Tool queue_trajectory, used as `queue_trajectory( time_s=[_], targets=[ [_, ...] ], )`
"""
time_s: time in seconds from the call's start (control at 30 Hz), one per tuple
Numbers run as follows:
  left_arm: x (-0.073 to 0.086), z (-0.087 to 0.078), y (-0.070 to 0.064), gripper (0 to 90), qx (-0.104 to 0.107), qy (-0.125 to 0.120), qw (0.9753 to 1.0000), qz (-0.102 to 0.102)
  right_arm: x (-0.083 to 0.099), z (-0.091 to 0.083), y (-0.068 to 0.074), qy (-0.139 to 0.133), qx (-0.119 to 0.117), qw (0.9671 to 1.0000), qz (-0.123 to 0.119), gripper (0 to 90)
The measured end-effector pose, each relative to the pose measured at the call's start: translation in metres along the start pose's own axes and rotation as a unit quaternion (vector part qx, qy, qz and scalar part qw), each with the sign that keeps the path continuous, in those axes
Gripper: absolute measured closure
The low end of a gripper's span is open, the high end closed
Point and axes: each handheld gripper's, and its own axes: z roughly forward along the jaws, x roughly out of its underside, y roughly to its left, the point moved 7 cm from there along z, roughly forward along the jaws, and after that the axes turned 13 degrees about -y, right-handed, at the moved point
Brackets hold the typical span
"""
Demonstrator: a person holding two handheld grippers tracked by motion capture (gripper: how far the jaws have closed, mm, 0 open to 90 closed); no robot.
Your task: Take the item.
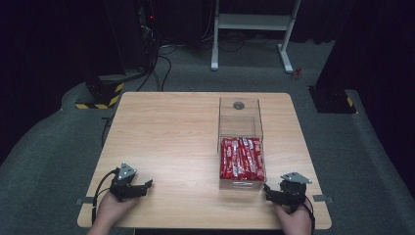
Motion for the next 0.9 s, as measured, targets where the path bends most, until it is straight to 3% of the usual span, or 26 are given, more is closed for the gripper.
queue_trajectory(
  time_s=[0.77,0.8,0.9],
  targets=[
    [-0.0006,-0.0005,0.0000,19.5,-0.007,0.009,0.9999,0.002,0.0009,-0.0013,0.0008,0.002,-0.004,1.0000,0.000,7.6],
    [-0.0010,-0.0003,-0.0007,19.5,-0.008,0.010,0.9999,-0.005,0.0009,-0.0013,0.0008,0.002,-0.004,1.0000,0.000,7.6],
    [-0.0042,0.0000,-0.0078,21.4,-0.004,0.018,0.9998,0.004,0.0009,-0.0012,0.0010,0.001,-0.005,1.0000,0.000,7.6]
  ],
)
